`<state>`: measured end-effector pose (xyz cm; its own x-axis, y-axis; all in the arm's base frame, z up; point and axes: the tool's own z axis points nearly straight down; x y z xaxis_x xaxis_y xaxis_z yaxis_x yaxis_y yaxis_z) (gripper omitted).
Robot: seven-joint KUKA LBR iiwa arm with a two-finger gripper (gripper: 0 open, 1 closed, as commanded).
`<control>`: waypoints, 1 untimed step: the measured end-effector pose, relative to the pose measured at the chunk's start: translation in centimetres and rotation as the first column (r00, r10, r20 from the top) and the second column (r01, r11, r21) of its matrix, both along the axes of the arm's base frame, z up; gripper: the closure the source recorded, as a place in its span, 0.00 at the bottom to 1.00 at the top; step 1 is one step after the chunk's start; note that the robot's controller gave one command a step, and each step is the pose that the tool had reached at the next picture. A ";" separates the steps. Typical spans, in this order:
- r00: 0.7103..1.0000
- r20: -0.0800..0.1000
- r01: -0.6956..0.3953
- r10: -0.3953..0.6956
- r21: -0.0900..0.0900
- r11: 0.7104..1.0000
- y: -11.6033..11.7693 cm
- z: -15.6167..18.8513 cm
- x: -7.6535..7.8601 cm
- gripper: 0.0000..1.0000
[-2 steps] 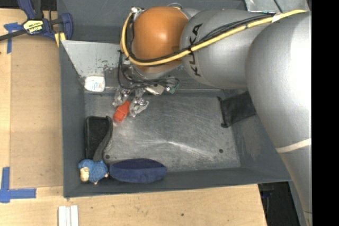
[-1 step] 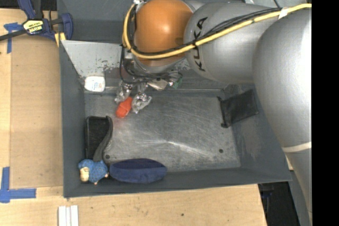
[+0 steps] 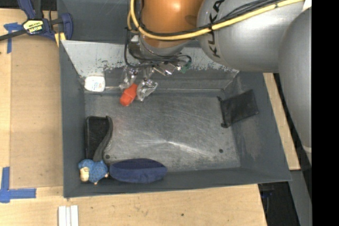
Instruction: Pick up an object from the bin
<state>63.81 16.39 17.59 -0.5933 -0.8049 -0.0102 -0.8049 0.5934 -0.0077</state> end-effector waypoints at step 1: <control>1.000 -0.004 0.005 -0.005 0.000 1.000 0.0 2.0 0.2 1.00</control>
Offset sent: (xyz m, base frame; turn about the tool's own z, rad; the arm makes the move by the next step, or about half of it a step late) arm -0.0001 0.0001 0.0176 0.0000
